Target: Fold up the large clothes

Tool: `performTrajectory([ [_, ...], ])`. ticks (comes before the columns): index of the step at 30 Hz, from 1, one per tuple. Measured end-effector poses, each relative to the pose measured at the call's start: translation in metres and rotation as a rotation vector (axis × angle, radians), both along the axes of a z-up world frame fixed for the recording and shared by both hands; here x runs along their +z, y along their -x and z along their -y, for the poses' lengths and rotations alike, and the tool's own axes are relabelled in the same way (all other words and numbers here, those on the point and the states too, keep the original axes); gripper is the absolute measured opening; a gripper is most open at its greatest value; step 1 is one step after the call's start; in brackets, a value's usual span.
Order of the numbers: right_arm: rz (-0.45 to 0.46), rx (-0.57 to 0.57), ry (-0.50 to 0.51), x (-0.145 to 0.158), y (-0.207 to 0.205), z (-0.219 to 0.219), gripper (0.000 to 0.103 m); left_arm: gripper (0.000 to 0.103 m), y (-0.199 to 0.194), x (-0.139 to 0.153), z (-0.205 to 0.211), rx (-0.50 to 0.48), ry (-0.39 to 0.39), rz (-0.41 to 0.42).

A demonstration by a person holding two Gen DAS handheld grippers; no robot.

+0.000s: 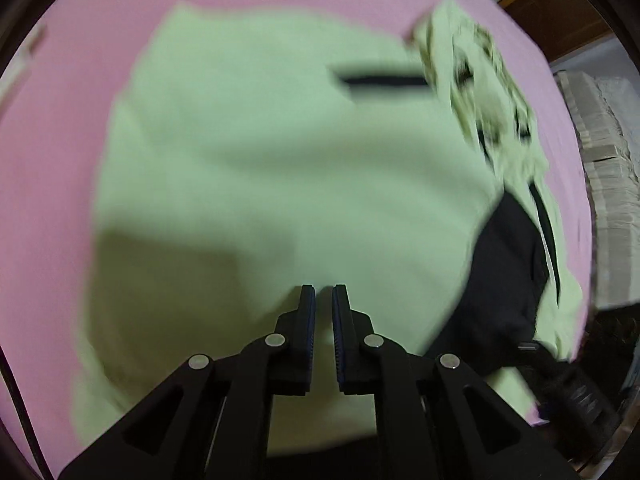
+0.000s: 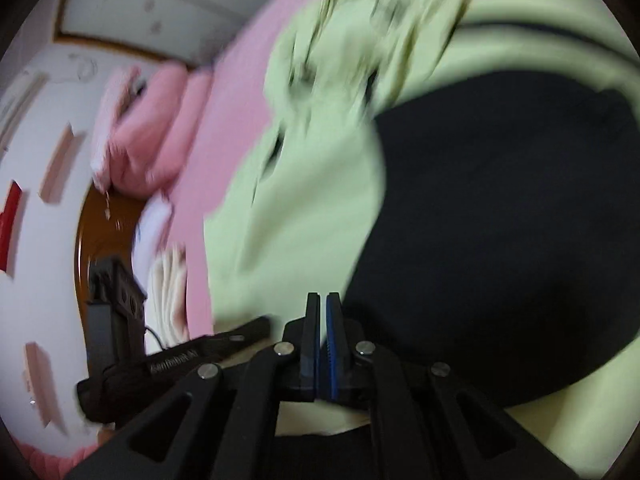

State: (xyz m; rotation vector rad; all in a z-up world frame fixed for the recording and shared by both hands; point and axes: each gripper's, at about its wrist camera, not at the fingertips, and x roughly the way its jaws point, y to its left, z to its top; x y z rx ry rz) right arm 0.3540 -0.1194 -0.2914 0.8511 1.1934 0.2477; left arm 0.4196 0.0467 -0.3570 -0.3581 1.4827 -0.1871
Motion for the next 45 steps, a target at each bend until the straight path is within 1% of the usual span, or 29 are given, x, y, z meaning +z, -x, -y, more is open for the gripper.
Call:
performTrajectory([
  [2,-0.073,0.019,-0.002,-0.009,-0.001,-0.019,0.004,0.006,0.012,-0.007,0.007,0.026,0.0,-0.024],
  [3,-0.099,0.025,0.021,-0.012,-0.001,-0.025,0.004,0.006,0.012,-0.006,0.013,0.034,-0.011,-0.025],
  [5,-0.11,0.014,0.058,-0.009,0.003,-0.019,0.0,0.006,0.019,0.001,0.008,0.041,-0.069,-0.018],
  [6,-0.102,-0.006,0.077,-0.007,0.007,-0.007,0.0,0.006,0.015,0.003,0.003,0.039,-0.12,-0.007],
  [8,-0.111,-0.072,0.198,-0.003,0.023,0.018,0.0,0.006,0.004,0.009,-0.024,0.046,-0.209,0.024],
  [9,-0.118,-0.135,0.271,-0.001,0.033,0.044,0.0,0.006,0.004,0.011,-0.038,0.057,-0.246,0.035],
  [11,-0.16,-0.238,0.409,0.002,0.053,0.084,0.0,0.002,0.003,0.009,-0.068,0.095,-0.309,0.027],
  [12,-0.18,-0.282,0.457,0.002,0.061,0.102,0.0,0.002,0.002,0.008,-0.079,0.112,-0.31,0.023],
  [13,-0.172,-0.318,0.424,0.002,0.069,0.126,0.0,0.002,0.002,0.007,-0.09,0.131,-0.311,0.023],
  [14,-0.163,-0.322,0.352,-0.001,0.073,0.138,0.0,0.002,0.002,0.006,-0.098,0.144,-0.301,0.028],
  [15,-0.163,-0.307,0.324,-0.004,0.073,0.142,0.0,0.002,0.001,0.005,-0.101,0.145,-0.298,0.03],
  [16,-0.16,-0.285,0.339,-0.003,0.072,0.141,0.0,0.001,0.001,0.003,-0.102,0.137,-0.309,0.032],
  [18,-0.149,-0.198,0.45,0.003,0.066,0.128,0.0,0.001,0.002,0.001,-0.101,0.127,-0.32,0.04],
  [20,-0.153,-0.2,0.496,0.005,0.063,0.121,0.0,0.001,0.003,-0.001,-0.097,0.129,-0.337,0.048],
  [24,-0.166,-0.258,0.524,0.013,0.066,0.113,0.002,0.001,0.006,0.003,-0.088,0.137,-0.335,0.062],
  [25,-0.168,-0.264,0.529,0.013,0.073,0.115,0.002,0.001,0.008,0.008,-0.085,0.129,-0.341,0.074],
  [27,-0.168,-0.263,0.55,0.027,0.08,0.115,0.002,0.002,0.013,0.019,-0.082,0.111,-0.356,0.085],
  [30,-0.139,-0.25,0.54,0.051,0.084,0.099,0.002,0.004,0.027,0.045,-0.075,0.08,-0.33,0.082],
  [31,-0.128,-0.25,0.525,0.056,0.081,0.092,0.002,0.008,0.034,0.058,-0.073,0.075,-0.324,0.104],
  [32,-0.111,-0.251,0.506,0.066,0.085,0.086,0.004,0.022,0.041,0.069,-0.07,0.07,-0.324,0.121],
  [33,-0.098,-0.25,0.493,0.078,0.091,0.078,0.007,0.031,0.046,0.079,-0.064,0.065,-0.33,0.133],
  [34,-0.093,-0.247,0.49,0.085,0.095,0.074,0.018,0.056,0.052,0.091,-0.058,0.053,-0.335,0.148],
  [35,-0.088,-0.24,0.489,0.094,0.099,0.066,0.035,0.081,0.061,0.104,-0.053,0.033,-0.332,0.173],
  [36,-0.082,-0.232,0.486,0.101,0.102,0.058,0.042,0.087,0.062,0.115,-0.048,0.018,-0.326,0.187],
  [37,-0.074,-0.22,0.484,0.109,0.108,0.05,0.052,0.088,0.075,0.125,-0.044,-0.017,-0.307,0.207],
  [38,-0.068,-0.207,0.485,0.115,0.113,0.043,0.056,0.088,0.074,0.134,-0.045,-0.039,-0.298,0.208],
  [39,-0.061,-0.187,0.488,0.12,0.116,0.035,0.058,0.088,0.087,0.151,-0.064,-0.067,-0.296,0.203],
  [43,-0.049,-0.127,0.489,0.136,0.137,0.003,0.071,0.088,0.114,0.162,-0.053,-0.106,-0.391,0.198],
  [45,-0.047,-0.129,0.483,0.143,0.151,-0.007,0.074,0.088,0.127,0.168,-0.058,-0.118,-0.452,0.219],
])
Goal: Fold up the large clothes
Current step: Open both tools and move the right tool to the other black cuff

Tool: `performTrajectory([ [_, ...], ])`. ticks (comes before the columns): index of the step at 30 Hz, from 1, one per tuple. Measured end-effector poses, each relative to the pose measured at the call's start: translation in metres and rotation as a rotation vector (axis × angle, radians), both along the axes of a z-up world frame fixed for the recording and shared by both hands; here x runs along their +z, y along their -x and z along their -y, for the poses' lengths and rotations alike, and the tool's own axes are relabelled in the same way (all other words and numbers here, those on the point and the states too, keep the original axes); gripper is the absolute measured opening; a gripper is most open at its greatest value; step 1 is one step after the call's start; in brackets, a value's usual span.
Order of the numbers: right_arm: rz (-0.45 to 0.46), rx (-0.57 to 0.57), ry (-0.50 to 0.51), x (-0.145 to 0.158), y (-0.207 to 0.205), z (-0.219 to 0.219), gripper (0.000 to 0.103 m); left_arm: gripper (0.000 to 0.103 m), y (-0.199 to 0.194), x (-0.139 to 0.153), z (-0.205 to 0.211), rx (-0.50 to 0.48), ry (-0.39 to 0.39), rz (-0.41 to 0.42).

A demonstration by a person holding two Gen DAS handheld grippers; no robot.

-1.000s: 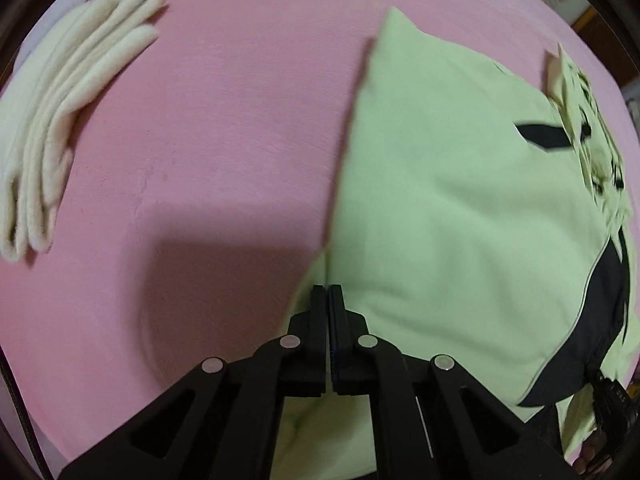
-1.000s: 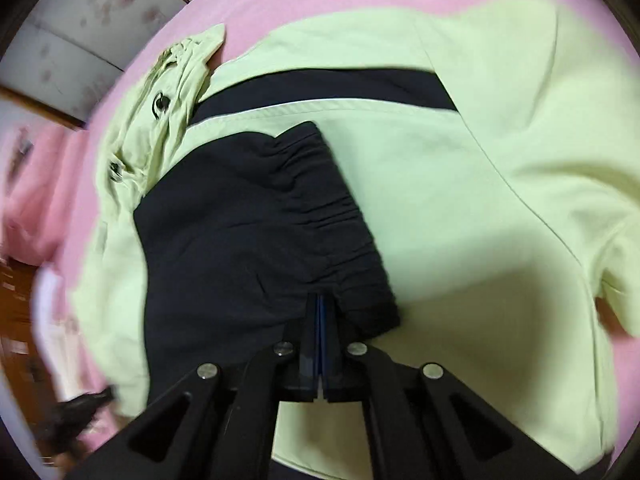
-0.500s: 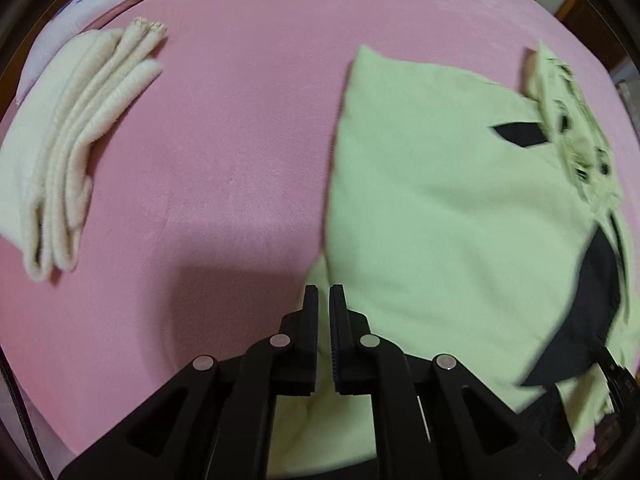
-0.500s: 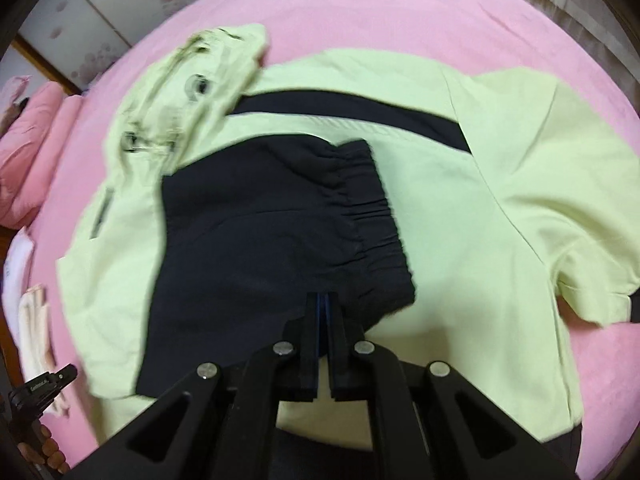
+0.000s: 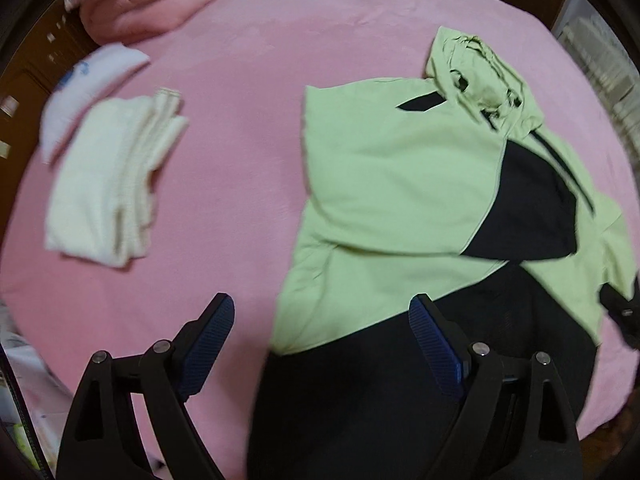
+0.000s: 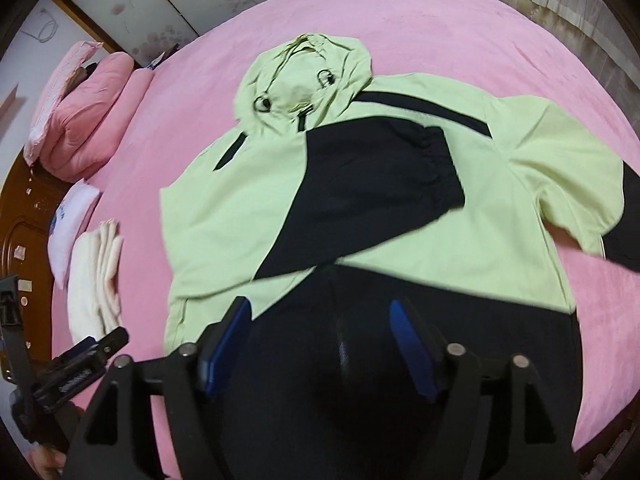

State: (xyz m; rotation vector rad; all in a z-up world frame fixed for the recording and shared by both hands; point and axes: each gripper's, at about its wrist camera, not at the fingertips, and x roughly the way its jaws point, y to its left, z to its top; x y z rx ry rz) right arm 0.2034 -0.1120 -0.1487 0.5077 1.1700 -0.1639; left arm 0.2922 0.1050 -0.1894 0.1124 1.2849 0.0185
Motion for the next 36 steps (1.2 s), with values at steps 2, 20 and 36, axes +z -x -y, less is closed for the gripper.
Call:
performTrajectory([
  [2,0.01,-0.009,-0.005,0.004,0.011,-0.007,0.075,0.088,0.01,0.001,-0.003,-0.002,-0.034,0.011],
  [20,-0.053,-0.082,-0.06,-0.012,0.082,0.038,0.076,0.088,0.088,-0.007,0.059,-0.128,0.005,-0.132],
  [36,-0.052,-0.185,0.001,-0.043,0.146,0.279,0.076,0.088,0.132,-0.017,0.307,-0.169,-0.03,-0.139],
])
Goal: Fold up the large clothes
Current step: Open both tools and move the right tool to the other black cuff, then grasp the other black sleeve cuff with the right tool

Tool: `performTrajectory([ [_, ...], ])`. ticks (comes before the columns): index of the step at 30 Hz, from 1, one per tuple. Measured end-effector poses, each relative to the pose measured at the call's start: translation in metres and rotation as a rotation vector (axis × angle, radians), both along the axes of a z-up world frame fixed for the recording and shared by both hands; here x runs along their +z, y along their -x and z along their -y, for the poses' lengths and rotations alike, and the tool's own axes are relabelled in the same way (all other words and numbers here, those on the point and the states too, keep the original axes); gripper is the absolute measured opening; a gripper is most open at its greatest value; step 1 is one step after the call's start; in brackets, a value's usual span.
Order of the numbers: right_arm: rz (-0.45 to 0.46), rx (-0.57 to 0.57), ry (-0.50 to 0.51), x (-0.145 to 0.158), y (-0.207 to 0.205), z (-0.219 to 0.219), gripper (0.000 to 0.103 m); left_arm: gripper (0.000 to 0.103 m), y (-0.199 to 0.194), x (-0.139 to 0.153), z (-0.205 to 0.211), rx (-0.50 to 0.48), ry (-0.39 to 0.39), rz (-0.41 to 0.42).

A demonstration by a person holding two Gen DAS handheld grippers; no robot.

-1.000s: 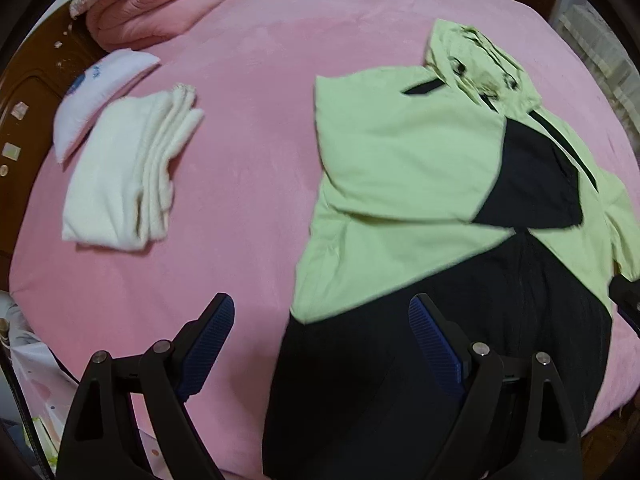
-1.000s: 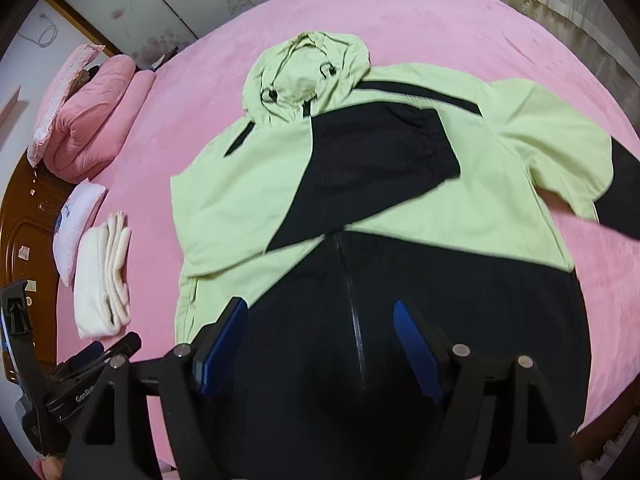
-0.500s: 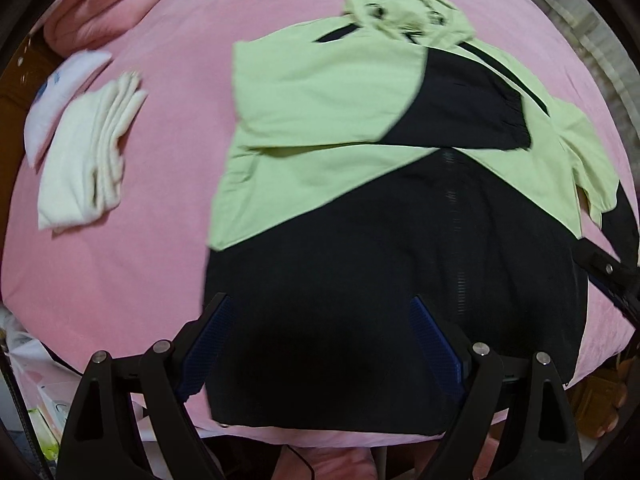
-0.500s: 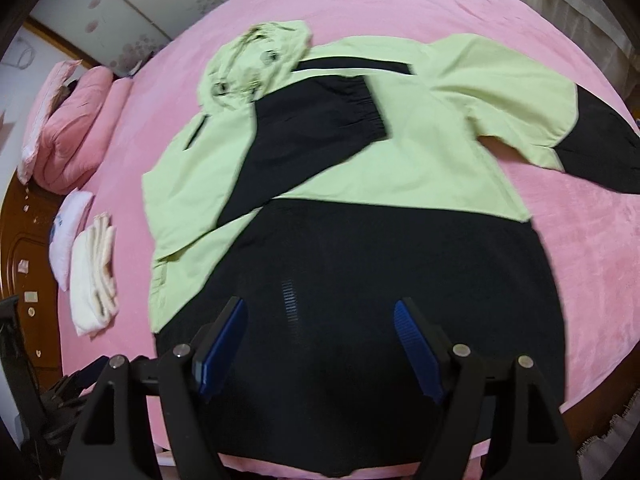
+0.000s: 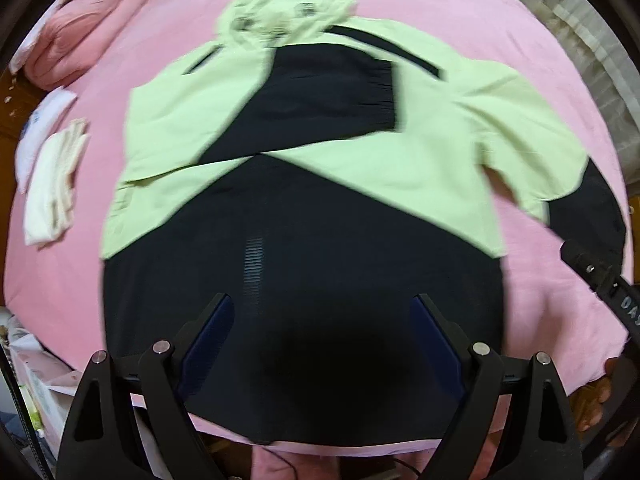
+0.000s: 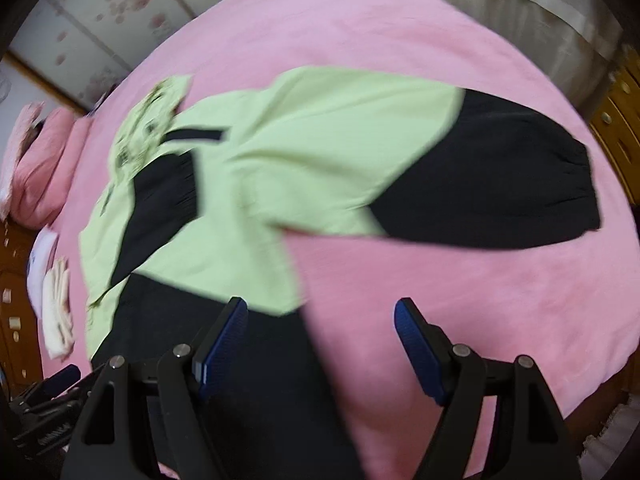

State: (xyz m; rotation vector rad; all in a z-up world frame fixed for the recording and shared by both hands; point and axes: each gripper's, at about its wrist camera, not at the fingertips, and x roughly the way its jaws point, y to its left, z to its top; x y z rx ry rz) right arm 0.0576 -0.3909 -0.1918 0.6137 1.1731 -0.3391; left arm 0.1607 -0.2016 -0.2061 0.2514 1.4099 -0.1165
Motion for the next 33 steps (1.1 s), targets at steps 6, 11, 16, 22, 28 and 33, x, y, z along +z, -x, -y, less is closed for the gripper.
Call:
performTrajectory([
  [6,-0.043,-0.16,-0.042,-0.024,0.027,0.087,0.076,0.088,-0.006,-0.016,0.085,-0.015,0.046,-0.049],
  [11,-0.089,-0.254,-0.057,-0.049,0.046,0.143,0.076,0.088,-0.009,-0.03,0.137,-0.07,0.007,-0.074],
  [16,-0.116,-0.374,-0.097,-0.079,0.071,0.192,0.076,0.088,-0.012,-0.04,0.171,-0.132,-0.049,-0.082],
  [22,-0.019,-0.38,-0.078,-0.087,0.073,0.213,0.076,0.088,-0.018,-0.052,0.202,-0.163,-0.065,-0.124],
  [28,-0.026,-0.407,0.035,-0.086,0.073,0.214,0.017,0.088,-0.017,-0.06,0.216,-0.167,-0.077,-0.133],
  [33,-0.018,-0.377,0.076,-0.078,0.066,0.214,0.009,0.088,-0.013,-0.058,0.214,-0.167,-0.063,-0.137],
])
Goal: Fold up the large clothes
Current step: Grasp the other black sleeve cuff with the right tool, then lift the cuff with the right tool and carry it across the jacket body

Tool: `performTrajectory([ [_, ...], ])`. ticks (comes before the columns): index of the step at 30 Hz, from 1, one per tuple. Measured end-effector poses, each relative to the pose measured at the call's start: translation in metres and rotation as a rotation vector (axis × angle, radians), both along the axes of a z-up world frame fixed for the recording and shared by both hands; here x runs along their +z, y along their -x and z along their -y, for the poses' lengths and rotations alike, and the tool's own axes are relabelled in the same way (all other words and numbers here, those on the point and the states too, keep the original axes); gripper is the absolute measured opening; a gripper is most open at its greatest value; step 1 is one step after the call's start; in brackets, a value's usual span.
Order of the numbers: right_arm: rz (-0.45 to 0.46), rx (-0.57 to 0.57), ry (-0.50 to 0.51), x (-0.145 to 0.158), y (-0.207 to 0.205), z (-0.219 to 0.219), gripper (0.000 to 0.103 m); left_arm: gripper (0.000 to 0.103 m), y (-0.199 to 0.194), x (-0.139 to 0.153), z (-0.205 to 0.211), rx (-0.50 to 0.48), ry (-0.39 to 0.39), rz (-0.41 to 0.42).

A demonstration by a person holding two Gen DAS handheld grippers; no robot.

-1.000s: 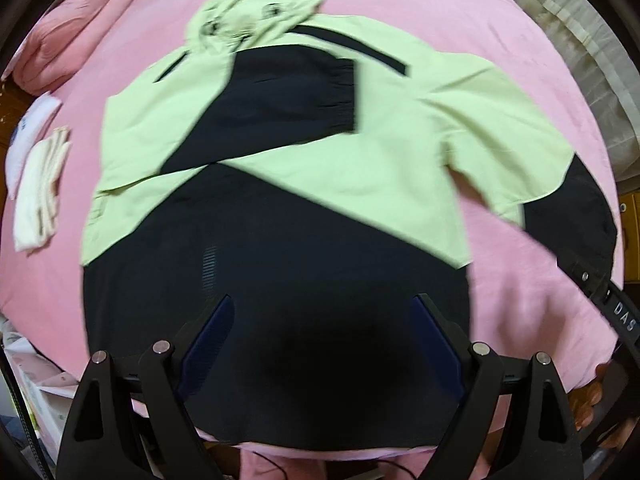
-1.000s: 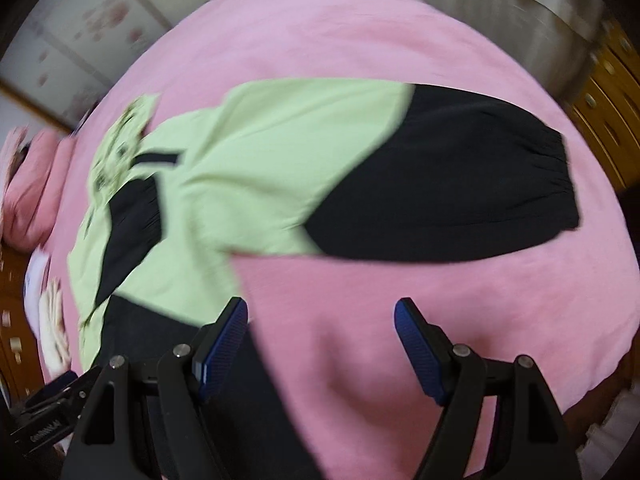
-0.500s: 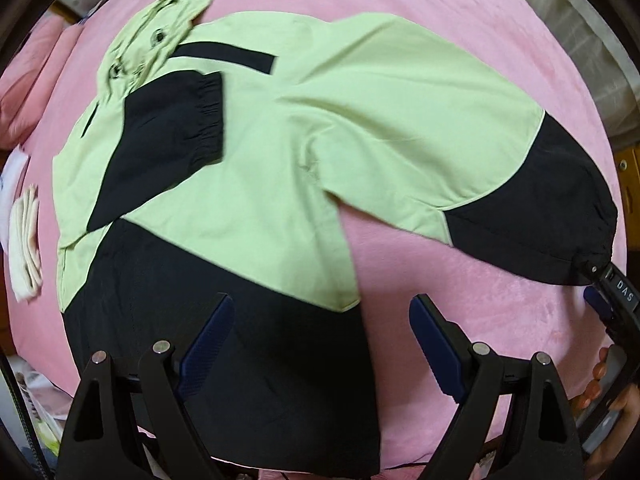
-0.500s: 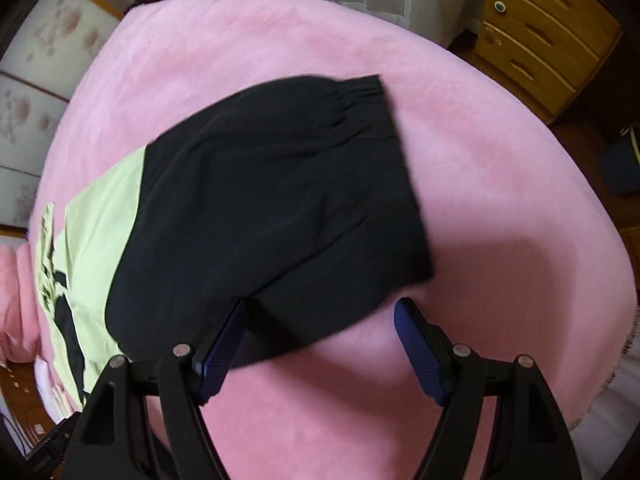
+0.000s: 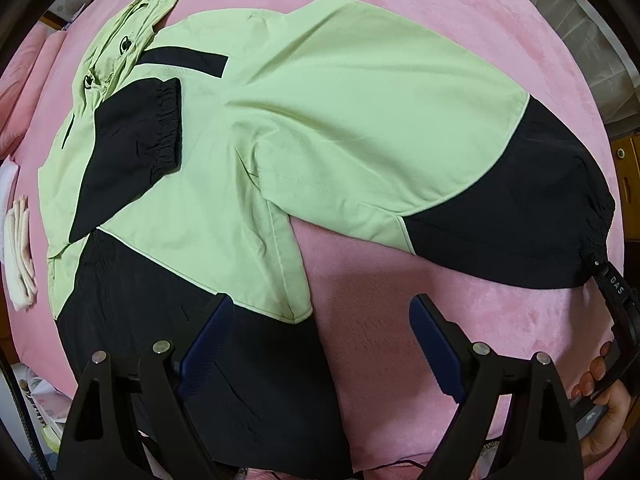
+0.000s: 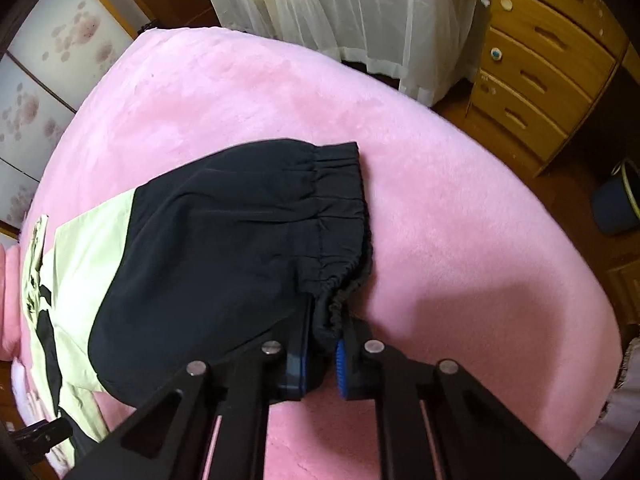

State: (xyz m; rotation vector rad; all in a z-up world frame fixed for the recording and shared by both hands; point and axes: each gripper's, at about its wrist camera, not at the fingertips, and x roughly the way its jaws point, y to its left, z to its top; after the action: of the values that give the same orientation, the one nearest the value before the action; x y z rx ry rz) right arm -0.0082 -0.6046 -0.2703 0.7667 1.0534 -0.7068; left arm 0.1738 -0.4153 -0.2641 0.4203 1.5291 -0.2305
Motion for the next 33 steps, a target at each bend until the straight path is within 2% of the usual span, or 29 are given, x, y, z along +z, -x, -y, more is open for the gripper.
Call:
performTrajectory([
  [4,0.04,-0.033,0.046,0.024,0.004,0.0,0.008,0.088,0.003,0.011,-0.007,-0.004,0.01,0.035],
  [7,0.065,-0.031,0.112,0.054,0.001,-0.007,0.008,0.088,0.003,0.023,-0.016,-0.002,0.032,0.076],
  [12,0.219,0.029,0.218,0.12,-0.016,-0.032,0.008,0.088,0.001,0.056,-0.052,0.03,0.112,0.183],
  [15,0.319,0.111,0.262,0.161,-0.041,-0.062,0.008,0.088,-0.004,0.075,-0.077,0.039,0.137,0.229],
  [18,0.399,0.181,0.265,0.188,-0.069,-0.096,0.008,0.088,-0.013,0.096,-0.112,0.031,0.138,0.311],
  [21,0.461,0.252,0.258,0.204,-0.1,-0.141,0.008,0.088,-0.028,0.104,-0.147,0.05,0.112,0.38],
  [25,0.515,0.322,0.222,0.204,-0.142,-0.21,0.008,0.088,-0.055,0.103,-0.201,0.09,0.116,0.412],
  [28,0.517,0.363,0.199,0.187,-0.176,-0.262,0.008,0.088,-0.077,0.094,-0.248,0.155,0.164,0.385],
  [31,0.515,0.403,0.173,0.154,-0.209,-0.312,0.008,0.088,-0.093,0.079,-0.295,0.224,0.162,0.374],
  [33,0.465,0.425,0.135,0.124,-0.231,-0.338,0.009,0.088,-0.103,0.063,-0.32,0.246,0.154,0.338],
])
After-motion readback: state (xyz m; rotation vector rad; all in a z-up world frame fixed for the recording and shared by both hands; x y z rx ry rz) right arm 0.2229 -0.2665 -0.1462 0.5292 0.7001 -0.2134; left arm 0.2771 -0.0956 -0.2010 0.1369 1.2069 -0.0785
